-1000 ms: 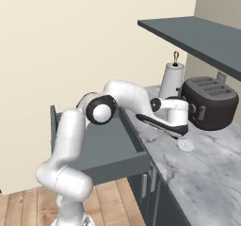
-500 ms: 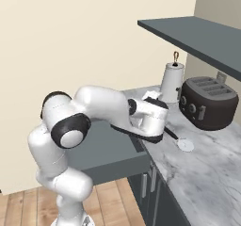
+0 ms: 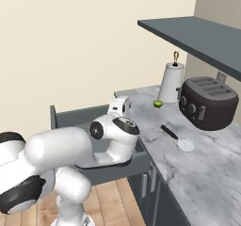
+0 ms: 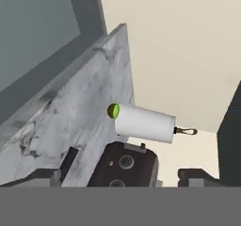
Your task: Pick the pizza cutter from the drawer and place it on the counter.
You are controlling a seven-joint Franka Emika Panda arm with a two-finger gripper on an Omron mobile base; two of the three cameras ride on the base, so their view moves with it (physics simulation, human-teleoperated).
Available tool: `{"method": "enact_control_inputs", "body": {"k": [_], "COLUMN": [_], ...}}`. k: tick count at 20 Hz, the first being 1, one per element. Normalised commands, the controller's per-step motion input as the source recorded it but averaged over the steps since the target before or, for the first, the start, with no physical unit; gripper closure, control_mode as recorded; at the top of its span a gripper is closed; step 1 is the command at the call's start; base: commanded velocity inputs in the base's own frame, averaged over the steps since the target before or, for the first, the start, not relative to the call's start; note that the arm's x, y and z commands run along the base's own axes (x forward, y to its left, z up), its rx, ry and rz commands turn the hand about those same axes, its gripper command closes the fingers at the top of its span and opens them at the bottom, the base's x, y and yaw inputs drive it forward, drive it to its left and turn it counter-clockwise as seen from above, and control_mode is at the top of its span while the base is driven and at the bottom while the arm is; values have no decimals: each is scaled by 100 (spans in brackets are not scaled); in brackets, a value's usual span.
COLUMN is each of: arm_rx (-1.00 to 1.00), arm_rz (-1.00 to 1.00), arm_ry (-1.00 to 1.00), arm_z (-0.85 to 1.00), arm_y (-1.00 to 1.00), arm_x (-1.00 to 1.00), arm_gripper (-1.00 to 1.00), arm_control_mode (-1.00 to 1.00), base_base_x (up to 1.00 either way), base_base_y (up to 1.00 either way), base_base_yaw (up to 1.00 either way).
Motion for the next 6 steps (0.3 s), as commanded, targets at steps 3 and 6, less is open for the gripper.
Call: {"method": "enact_control_inputs", "body": {"k": [3,6], "arm_rx": [-18,-16], "arm_rz": [24,22], "arm_ry": [12,25], "arm_z": [93,100], "arm_y": [59,40], "arm_x": [-97,-88], "arm_gripper": [-100,-100], "arm_control_mode": [-100,-100], "base_base_x": [0,0], "base_base_y": [0,0], "base_base_yaw": [0,0]}}
